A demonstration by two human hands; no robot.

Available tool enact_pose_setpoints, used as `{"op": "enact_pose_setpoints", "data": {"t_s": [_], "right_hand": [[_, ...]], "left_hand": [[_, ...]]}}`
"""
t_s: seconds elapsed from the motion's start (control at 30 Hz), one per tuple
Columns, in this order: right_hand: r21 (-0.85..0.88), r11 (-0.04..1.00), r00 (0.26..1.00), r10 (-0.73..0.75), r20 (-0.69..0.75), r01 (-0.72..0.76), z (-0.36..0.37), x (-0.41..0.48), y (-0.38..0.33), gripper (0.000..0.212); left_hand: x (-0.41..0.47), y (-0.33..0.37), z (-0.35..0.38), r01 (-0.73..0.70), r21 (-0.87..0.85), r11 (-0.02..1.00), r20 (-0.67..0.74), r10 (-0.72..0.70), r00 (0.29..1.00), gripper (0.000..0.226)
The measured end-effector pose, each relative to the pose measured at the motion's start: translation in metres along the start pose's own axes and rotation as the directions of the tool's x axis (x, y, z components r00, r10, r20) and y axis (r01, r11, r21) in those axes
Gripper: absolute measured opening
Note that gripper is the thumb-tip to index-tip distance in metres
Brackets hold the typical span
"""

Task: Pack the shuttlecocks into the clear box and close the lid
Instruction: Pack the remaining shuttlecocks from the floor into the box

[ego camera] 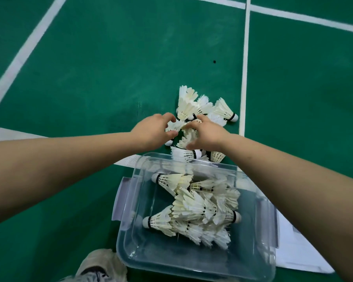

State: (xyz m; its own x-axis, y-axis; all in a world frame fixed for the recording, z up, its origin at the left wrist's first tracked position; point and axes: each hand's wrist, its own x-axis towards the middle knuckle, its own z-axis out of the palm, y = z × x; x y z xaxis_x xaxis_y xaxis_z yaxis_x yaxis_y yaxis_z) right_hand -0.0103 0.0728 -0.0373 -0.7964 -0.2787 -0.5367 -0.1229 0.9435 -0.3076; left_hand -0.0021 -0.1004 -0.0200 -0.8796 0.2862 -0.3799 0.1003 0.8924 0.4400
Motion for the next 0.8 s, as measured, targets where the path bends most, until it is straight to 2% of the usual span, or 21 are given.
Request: {"op": "enact_pose_setpoints", "data": {"t_s": [0.1,0.2,0.37,0.8], "right_hand": [[-0.077,0.997,1.0,-0.006,0.017,0.007,0.005,0.007,-0.004,0.061],[-0.079,0.997,1.0,-0.019,-0.02,0.018,0.01,0.012,-0.007,0.043],[-0.053,0.998,0.995,-0.05,-0.088,0.046,0.012,0.015,-0.003,0.03],[-0.061,0.995,0.987,-0.091,-0.131,0.083,-0.005,-0.001,-0.001,0.027]], "left_hand": [[0.002,-0.001,0.001,-0.005,-0.022,1.0,-0.016,0.005,1.0,0.048],[0.002,-0.001,0.003,-0.006,-0.053,0.999,-0.019,0.005,1.0,0.051],[0.001,-0.002,0.004,-0.009,-0.076,0.997,0.006,0.009,1.0,0.05],[-0.01,0.001,-0.007,-0.011,-0.102,0.995,-0.008,0.01,1.0,0.047]]}}
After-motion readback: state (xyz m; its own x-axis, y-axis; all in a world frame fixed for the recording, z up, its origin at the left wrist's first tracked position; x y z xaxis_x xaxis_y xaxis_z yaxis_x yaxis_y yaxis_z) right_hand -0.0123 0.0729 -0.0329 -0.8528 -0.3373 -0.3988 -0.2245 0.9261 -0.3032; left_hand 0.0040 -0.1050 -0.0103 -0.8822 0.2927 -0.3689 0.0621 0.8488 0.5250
